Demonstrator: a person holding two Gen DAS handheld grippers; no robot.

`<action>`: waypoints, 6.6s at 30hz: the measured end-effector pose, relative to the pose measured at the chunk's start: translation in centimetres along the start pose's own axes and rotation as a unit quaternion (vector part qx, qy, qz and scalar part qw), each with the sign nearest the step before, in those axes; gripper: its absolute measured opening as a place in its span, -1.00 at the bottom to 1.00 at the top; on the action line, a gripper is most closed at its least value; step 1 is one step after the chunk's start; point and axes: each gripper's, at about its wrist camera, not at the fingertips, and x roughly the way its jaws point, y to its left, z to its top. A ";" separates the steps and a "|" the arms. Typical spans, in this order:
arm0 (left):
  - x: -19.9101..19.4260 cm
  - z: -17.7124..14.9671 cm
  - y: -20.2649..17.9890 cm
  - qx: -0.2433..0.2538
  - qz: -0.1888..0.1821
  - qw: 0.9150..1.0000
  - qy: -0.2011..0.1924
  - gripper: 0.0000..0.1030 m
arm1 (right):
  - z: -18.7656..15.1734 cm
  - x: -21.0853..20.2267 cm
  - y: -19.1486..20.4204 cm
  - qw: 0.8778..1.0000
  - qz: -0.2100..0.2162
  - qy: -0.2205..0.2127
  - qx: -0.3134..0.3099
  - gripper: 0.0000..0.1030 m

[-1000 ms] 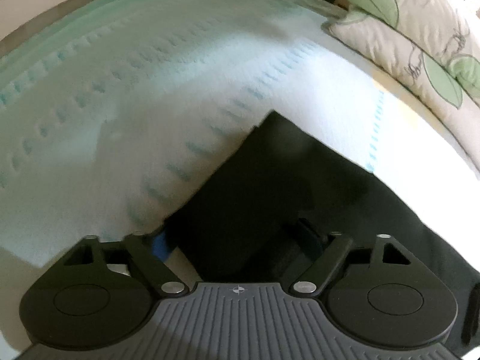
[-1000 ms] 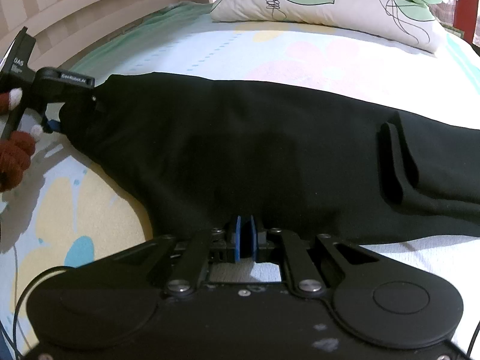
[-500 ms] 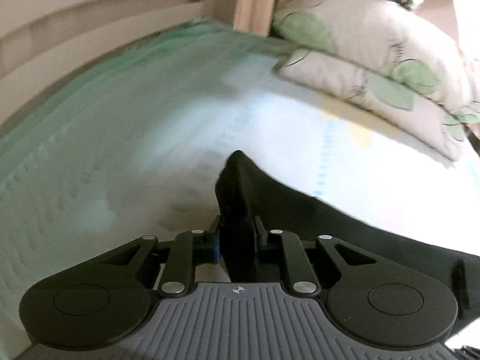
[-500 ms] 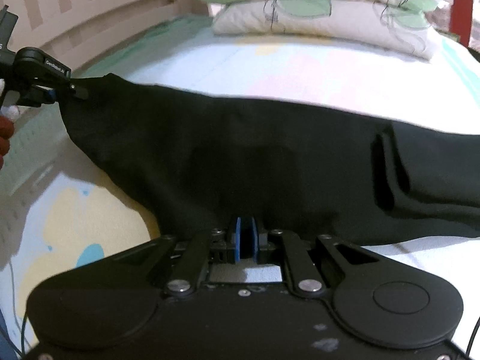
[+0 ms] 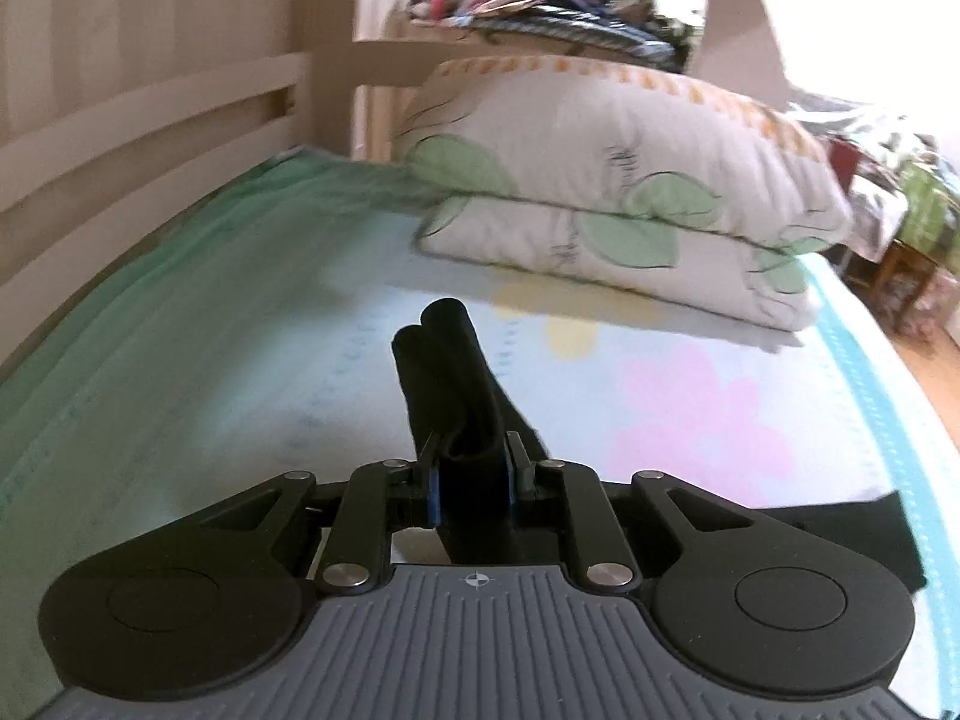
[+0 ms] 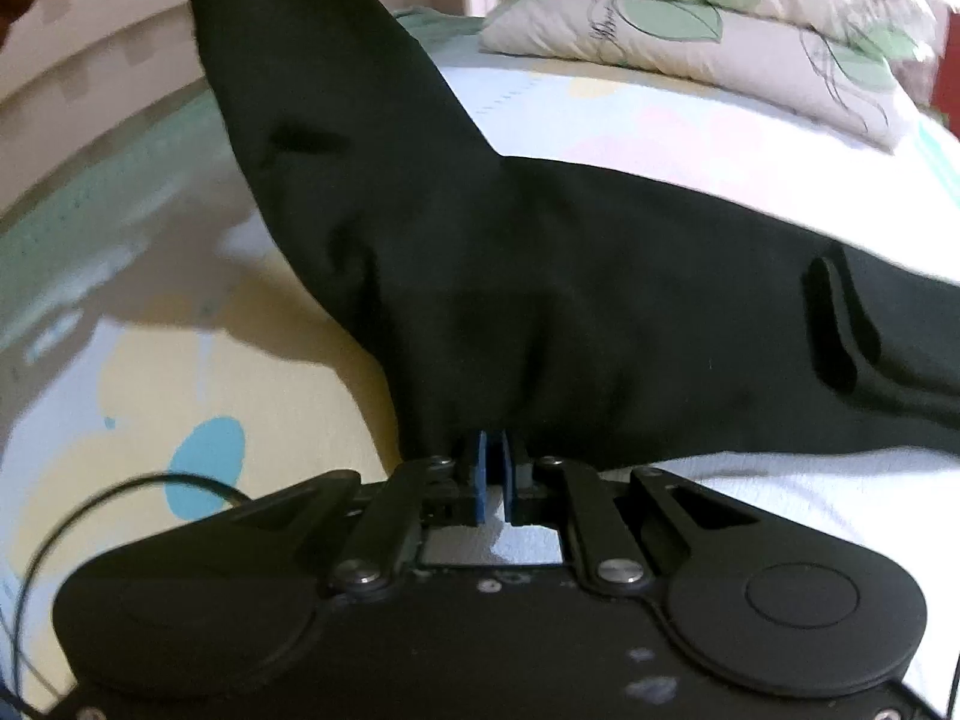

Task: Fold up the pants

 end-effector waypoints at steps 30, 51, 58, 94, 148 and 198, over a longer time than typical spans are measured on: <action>10.8 -6.1 -26.9 0.073 -0.192 0.966 0.156 -0.53 | -1.7 -8.4 -18.7 0.976 -0.072 0.001 0.208 -0.71; 8.2 -8.8 -11.4 0.099 -0.035 0.984 0.144 -0.42 | 3.1 -7.5 -19.3 0.971 0.005 -0.066 0.230 -0.11; 11.0 -11.3 -10.2 0.091 -0.045 0.978 0.183 -0.42 | 3.7 -3.4 -20.4 0.971 0.021 -0.022 0.238 -0.08; 1.3 -17.5 -15.9 0.158 -0.103 0.980 0.058 -0.38 | 10.1 -6.9 -18.8 0.968 0.079 -0.083 0.223 -0.76; 13.3 -8.0 -18.5 0.037 -0.074 0.976 0.199 -0.37 | 5.9 -4.9 -24.7 0.976 -0.182 -0.094 0.078 -0.36; 11.6 -12.3 -14.1 0.075 -0.086 0.974 0.194 0.69 | -2.0 -6.2 -27.3 0.970 -0.167 -0.081 0.158 0.25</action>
